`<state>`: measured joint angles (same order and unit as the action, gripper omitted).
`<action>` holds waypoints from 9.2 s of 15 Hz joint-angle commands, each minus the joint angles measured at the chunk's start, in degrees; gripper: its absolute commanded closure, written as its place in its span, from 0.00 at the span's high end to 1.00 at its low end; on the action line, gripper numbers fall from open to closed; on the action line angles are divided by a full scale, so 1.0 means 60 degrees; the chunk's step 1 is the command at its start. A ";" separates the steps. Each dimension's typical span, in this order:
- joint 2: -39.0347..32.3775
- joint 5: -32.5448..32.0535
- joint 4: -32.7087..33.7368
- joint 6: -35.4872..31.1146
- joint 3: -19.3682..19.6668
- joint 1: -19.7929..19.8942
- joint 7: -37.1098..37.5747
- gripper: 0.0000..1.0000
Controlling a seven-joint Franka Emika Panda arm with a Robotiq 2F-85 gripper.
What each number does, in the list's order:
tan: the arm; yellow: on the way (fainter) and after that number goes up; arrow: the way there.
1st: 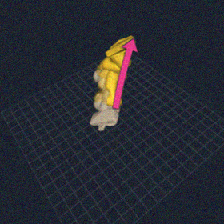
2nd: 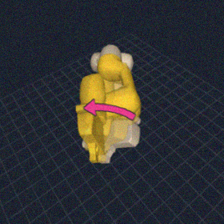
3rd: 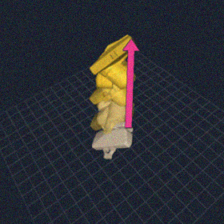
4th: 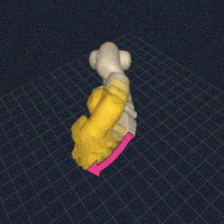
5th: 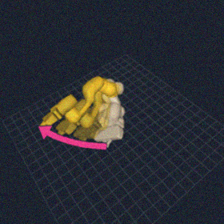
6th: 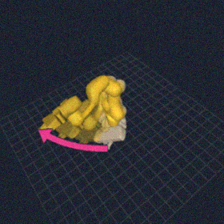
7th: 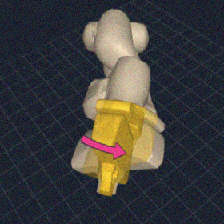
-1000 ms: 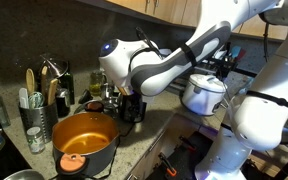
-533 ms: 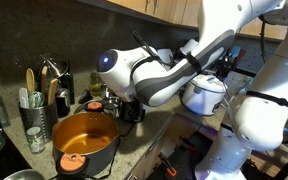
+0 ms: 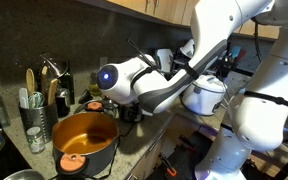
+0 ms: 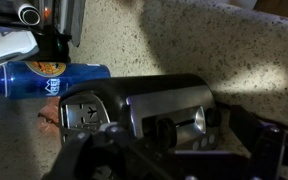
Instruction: Pull the toaster lever up
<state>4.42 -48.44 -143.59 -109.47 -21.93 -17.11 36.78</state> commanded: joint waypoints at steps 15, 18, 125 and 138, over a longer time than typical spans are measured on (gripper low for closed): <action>-0.0496 -0.0942 0.0027 0.0011 0.0123 -0.0155 0.0649 0.58; -0.0498 -0.1023 0.0024 -0.0018 0.0127 -0.0156 0.0683 0.34; -0.3766 -0.1362 0.1767 0.0055 0.1018 -0.0458 -0.0398 0.05; -0.3982 -0.1390 0.1779 -0.0163 0.1008 -0.0458 -0.0448 0.05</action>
<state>-15.92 -55.26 -132.73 -105.79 -16.93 -20.96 33.00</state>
